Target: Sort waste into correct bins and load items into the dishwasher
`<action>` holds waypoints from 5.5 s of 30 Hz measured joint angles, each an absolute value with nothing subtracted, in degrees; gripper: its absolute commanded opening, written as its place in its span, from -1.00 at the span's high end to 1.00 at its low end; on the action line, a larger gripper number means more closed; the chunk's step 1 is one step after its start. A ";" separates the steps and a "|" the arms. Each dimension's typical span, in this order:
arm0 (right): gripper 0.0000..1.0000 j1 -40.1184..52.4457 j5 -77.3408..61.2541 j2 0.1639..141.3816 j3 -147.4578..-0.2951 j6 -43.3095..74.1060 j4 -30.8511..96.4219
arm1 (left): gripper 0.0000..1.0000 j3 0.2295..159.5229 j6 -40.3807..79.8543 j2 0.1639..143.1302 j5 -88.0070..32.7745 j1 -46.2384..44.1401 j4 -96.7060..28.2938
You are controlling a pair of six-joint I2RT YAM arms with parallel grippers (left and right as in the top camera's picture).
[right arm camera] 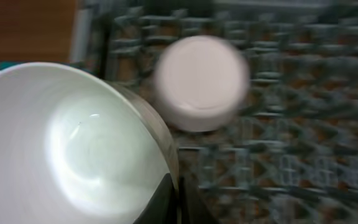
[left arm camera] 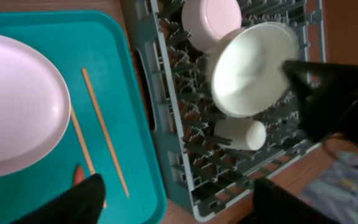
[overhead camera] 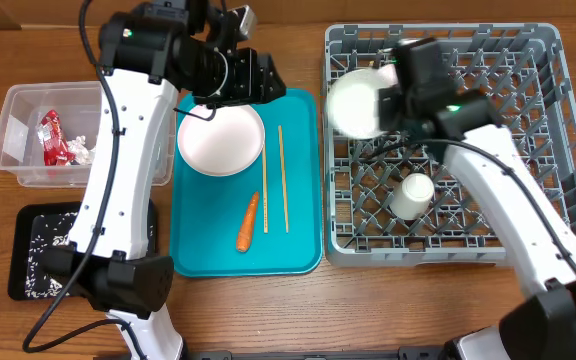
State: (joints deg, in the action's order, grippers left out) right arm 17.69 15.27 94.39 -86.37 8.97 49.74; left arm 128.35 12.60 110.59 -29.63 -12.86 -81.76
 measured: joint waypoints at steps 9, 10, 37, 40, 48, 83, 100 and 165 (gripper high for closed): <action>0.92 16.21 47.70 92.20 -86.78 8.64 50.83 | -1.00 128.42 11.35 110.59 -20.16 -12.86 -82.11; 0.92 16.23 49.52 92.20 -86.80 8.25 50.33 | -1.00 128.42 11.35 110.59 -18.15 -12.86 -81.67; 0.92 20.03 72.77 95.24 -85.34 -31.05 50.61 | -1.00 128.44 11.33 119.17 2.46 -11.84 -74.11; 0.92 19.92 73.69 97.78 -84.71 -33.71 50.48 | -0.99 128.44 11.33 119.17 2.46 -11.84 -74.11; 0.93 19.88 74.02 101.62 -84.62 -36.69 49.80 | -0.99 128.44 11.33 119.17 2.46 -11.84 -74.11; 0.92 20.16 70.32 103.79 -77.89 -46.76 45.41 | -1.00 128.44 11.33 119.17 2.46 -11.84 -74.11; 0.92 22.28 69.56 103.79 -77.87 -46.22 45.69 | -1.00 128.44 11.33 119.17 2.46 -11.84 -74.11; 0.92 -0.05 -0.60 87.64 -81.62 10.35 59.53 | -1.00 128.46 11.33 119.17 2.48 -11.84 -74.11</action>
